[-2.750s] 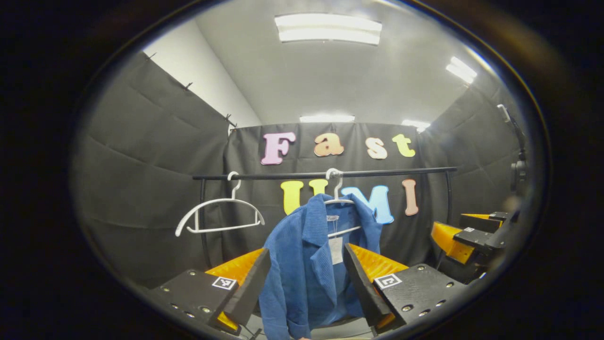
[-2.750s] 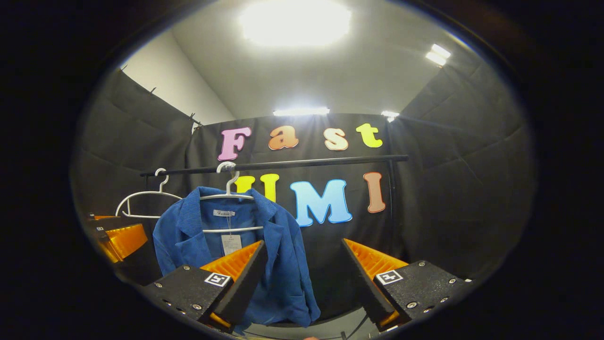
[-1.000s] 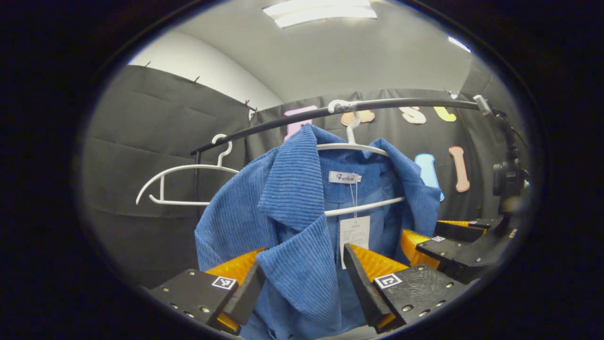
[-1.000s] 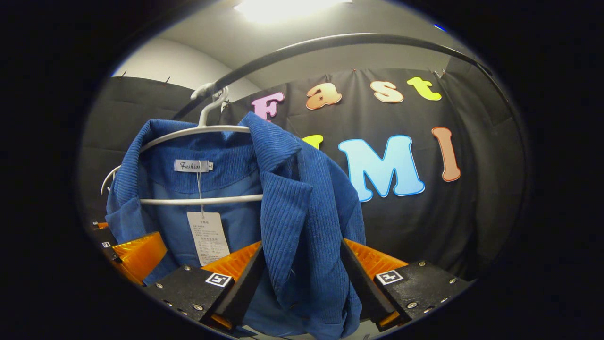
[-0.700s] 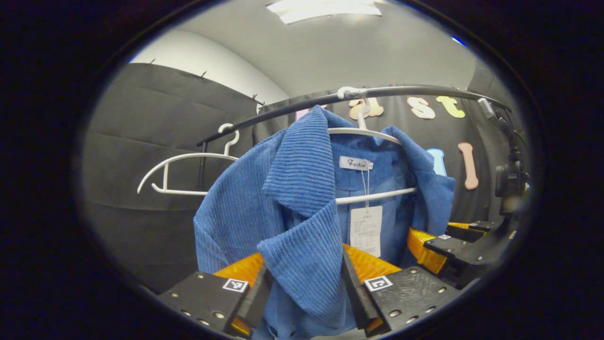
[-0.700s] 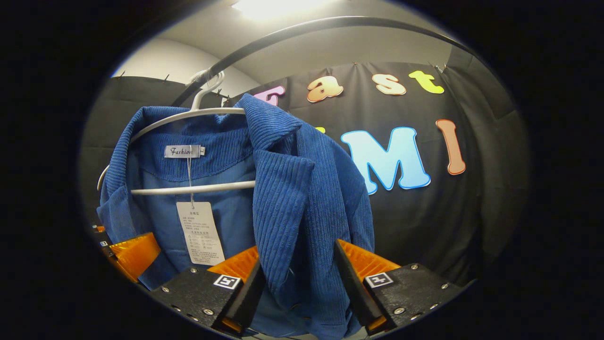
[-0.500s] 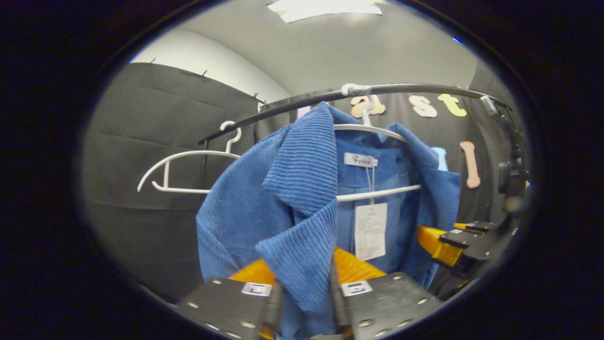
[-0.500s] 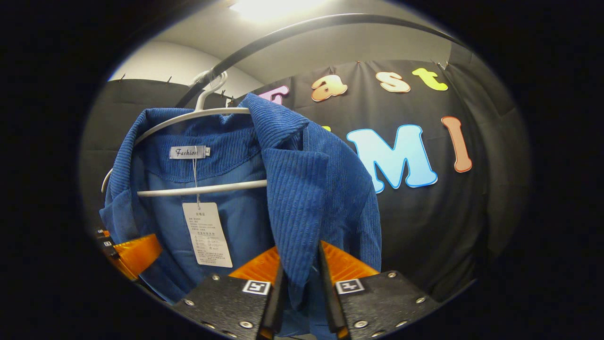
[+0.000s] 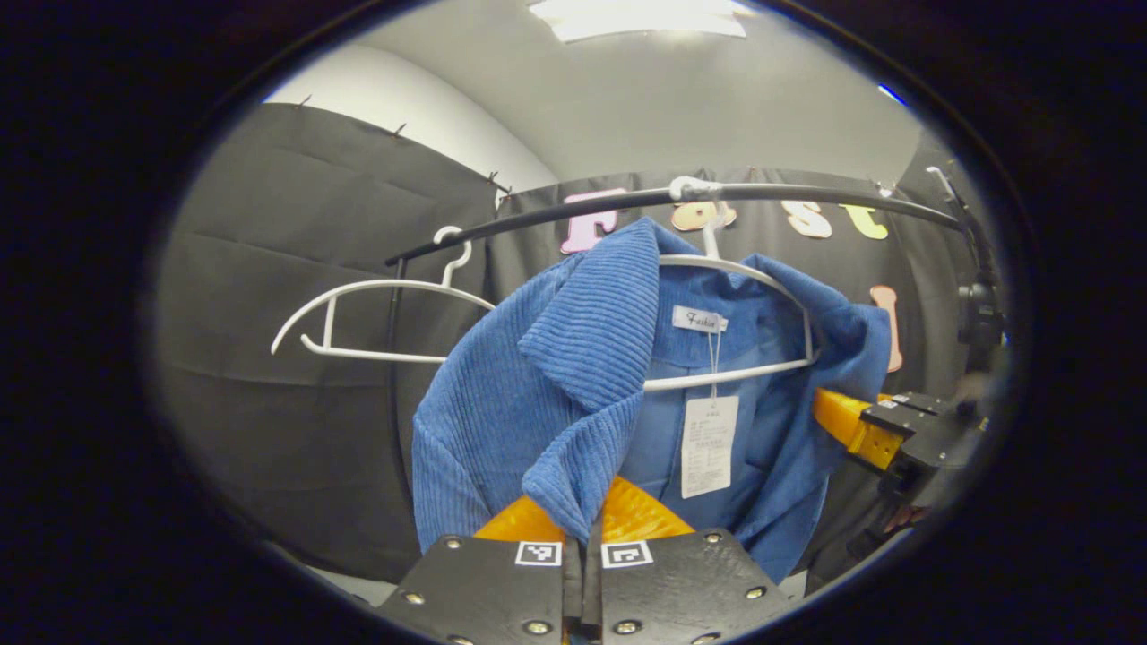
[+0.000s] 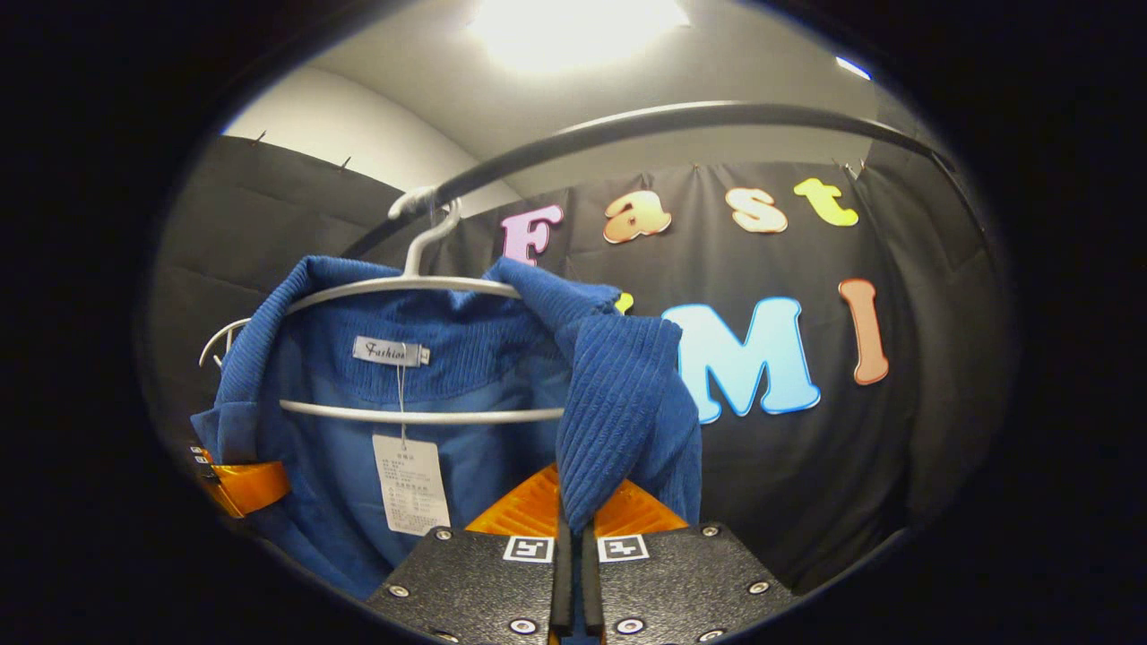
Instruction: Grasp the clothes on the hanger with both hands and then place them into the laundry hamper below.
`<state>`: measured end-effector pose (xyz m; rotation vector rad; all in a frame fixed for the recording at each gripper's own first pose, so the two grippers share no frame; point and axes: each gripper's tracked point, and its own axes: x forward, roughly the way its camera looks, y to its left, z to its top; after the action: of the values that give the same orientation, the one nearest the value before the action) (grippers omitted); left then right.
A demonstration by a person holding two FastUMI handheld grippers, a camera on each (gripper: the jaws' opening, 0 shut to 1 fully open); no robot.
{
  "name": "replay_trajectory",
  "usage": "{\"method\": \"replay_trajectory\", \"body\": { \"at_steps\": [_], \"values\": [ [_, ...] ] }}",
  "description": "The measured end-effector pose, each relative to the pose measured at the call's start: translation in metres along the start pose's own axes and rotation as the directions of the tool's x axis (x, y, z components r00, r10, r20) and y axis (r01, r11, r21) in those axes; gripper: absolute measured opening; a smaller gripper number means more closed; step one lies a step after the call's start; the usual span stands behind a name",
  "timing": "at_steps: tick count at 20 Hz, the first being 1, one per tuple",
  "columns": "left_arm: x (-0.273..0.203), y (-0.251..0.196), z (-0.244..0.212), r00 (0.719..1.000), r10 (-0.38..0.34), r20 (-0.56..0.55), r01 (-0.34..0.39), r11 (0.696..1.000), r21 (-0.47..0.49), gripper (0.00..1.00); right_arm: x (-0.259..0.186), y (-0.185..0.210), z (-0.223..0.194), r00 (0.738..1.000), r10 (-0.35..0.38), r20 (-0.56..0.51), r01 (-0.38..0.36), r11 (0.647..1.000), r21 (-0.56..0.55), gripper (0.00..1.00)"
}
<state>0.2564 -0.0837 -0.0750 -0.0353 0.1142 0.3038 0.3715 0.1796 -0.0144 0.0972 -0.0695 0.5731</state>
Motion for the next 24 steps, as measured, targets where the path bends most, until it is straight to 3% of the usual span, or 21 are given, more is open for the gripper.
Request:
{"method": "replay_trajectory", "body": {
  "at_steps": [5, 6, 13, 24],
  "values": [
    [-0.019, 0.003, 0.035, 0.998, -0.018, 0.054, 0.019, 1.000, -0.010, 0.07, -0.004, -0.007, 0.036, 0.997, -0.032, 0.069, 0.034, 0.999, -0.029, 0.04],
    [-0.022, 0.004, 0.046, 0.998, -0.022, 0.066, 0.023, 1.000, -0.018, 0.01, -0.005, -0.010, 0.041, 0.996, -0.043, 0.077, 0.044, 0.999, -0.020, 0.04],
    [-0.046, 0.022, 0.109, 0.986, -0.014, 0.168, 0.016, 1.000, -0.013, 0.01, -0.005, -0.028, 0.081, 0.986, -0.080, 0.147, 0.086, 0.996, -0.030, 0.04],
    [-0.029, 0.106, 0.146, 0.971, 0.100, 0.215, -0.100, 0.995, -0.012, 0.01, 0.012, -0.075, 0.106, 0.965, -0.147, 0.217, 0.173, 0.979, -0.105, 0.04]
  ]
}}
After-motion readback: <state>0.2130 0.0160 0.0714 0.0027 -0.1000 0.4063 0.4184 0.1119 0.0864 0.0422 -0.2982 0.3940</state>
